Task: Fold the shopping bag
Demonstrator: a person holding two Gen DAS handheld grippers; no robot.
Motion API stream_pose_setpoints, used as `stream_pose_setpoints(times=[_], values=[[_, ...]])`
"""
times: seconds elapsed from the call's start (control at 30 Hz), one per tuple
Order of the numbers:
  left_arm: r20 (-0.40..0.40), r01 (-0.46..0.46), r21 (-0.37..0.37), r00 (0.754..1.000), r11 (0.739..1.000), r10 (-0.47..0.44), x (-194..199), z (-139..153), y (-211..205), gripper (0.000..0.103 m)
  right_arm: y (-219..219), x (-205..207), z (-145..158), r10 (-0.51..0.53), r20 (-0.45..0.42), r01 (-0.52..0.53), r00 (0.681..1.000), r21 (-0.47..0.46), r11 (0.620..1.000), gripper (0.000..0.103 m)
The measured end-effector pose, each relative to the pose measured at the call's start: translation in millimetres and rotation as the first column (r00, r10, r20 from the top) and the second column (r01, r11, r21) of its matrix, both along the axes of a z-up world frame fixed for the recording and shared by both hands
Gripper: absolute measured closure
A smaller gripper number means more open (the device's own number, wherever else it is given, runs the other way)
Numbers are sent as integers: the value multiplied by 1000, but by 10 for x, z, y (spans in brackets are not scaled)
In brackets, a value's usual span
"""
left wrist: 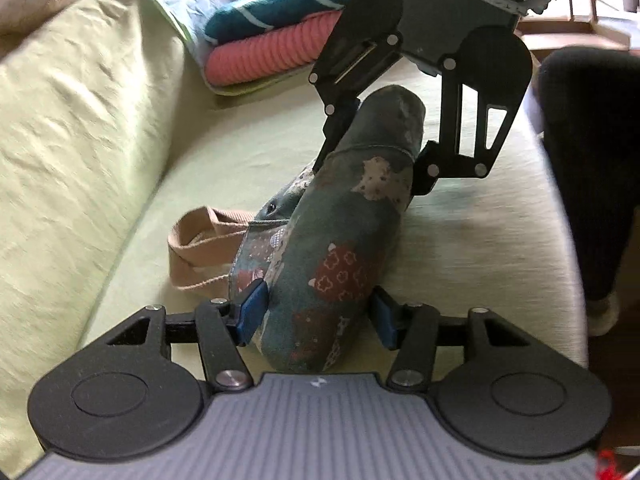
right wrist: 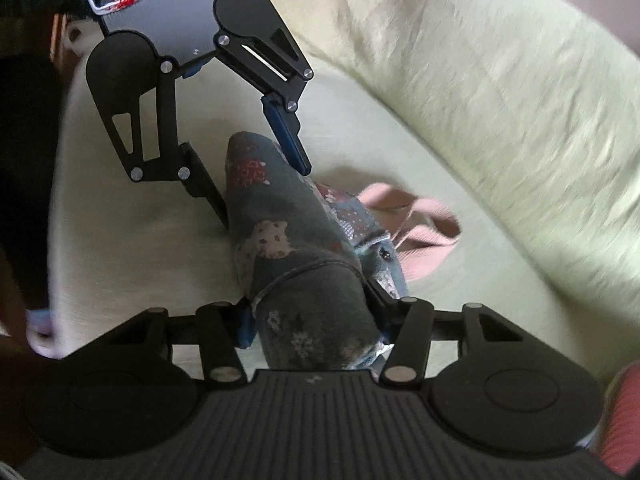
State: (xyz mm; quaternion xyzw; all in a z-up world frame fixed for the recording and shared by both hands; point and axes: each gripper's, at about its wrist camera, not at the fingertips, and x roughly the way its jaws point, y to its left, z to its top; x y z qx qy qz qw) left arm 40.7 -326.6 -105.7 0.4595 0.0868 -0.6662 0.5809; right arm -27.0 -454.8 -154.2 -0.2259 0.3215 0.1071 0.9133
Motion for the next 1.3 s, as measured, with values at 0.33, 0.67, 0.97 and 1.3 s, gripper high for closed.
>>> stream_pose_setpoints(times=[0.33,0.67,0.97,1.3], values=[[-241,-38,92,969,995,59,-133,164,344,45,-190,77,120,52,-235,47,971,398,916,52],[-423,-84,152,895,985,142,320,218,77,45,-810,360,-110,102,-472,335,876,747,574,52],[-448,-100,166,878,981,165,433,180,78,42,-981,509,-241,130,-658,580,742,727,367,57],[-324,-197,80,922,977,213,447,471,226,41,-1032,507,-325,118,-722,683,681,686,251,58]])
